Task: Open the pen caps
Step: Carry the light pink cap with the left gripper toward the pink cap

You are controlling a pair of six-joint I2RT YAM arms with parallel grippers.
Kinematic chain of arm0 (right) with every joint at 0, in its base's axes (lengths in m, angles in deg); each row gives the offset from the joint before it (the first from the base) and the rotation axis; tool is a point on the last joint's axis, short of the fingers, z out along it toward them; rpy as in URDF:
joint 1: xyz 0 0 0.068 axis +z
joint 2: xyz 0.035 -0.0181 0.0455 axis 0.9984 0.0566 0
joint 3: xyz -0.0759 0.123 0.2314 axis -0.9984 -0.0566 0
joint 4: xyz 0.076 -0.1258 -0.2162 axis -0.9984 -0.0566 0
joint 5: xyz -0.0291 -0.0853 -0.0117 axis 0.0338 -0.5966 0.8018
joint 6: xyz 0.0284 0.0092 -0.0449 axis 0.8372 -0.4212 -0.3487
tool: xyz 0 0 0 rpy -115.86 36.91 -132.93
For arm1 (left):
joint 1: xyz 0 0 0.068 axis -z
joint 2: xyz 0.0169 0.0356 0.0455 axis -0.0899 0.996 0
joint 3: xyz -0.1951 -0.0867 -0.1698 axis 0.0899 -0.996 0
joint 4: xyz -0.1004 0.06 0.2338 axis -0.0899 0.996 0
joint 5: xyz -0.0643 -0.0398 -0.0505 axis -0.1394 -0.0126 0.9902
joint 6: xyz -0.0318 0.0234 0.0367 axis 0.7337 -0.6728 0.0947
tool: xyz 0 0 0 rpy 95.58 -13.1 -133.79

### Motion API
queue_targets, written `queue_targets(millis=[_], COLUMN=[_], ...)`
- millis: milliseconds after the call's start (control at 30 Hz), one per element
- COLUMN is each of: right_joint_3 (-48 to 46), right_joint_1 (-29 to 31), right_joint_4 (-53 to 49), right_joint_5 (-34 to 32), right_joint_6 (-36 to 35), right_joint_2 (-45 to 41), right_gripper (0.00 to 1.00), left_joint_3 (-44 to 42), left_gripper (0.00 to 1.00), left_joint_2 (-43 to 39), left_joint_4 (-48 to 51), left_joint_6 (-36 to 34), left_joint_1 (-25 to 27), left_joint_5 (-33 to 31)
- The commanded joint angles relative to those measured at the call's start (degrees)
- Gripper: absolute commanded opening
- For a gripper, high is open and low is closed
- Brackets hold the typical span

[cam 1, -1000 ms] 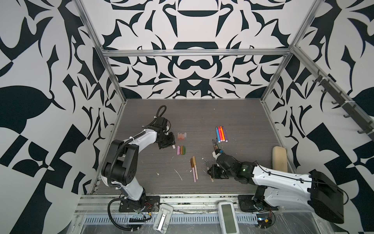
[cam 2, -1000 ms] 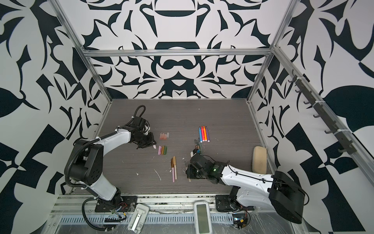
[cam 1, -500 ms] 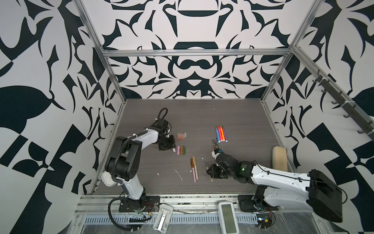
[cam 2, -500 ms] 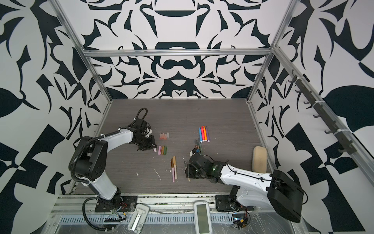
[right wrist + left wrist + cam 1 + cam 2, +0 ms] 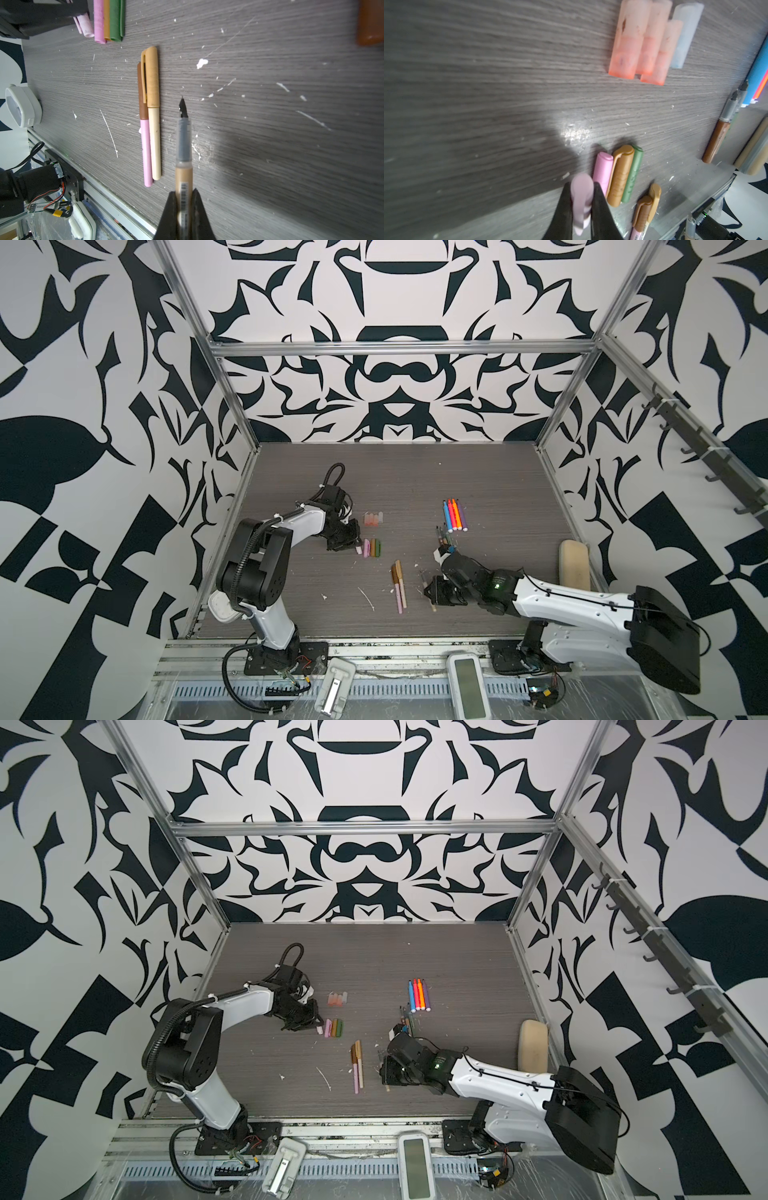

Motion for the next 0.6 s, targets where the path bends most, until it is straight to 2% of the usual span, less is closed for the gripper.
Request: queue_targets(millis=[0,300,567], right_joint_3=[2.1,2.8,3.9], right_joint_1=[-0.2,-0.2,-0.2], right_joint_4=[0.5,0.2,-0.9], right_joint_5=[0.0,-0.1,-0.1], right_joint_6=[-0.5,-0.9,-1.6], right_joint_2=[0.1,0.5,0.6], right_gripper=[0.0,0.0,0.0], left_joint_3=[-1.0,-1.5,-2.3], left_gripper=[0.08,0.1,0.19], left_joint_2=[1.1,0.3,-0.3], left_joint_4=[0.5,0.5,0.6], left_joint_6=[-0.7,-0.5,-0.5], left_joint_1=[-0.2,-0.1,0.0], left_joint_5=[1.2,1.7,2.0])
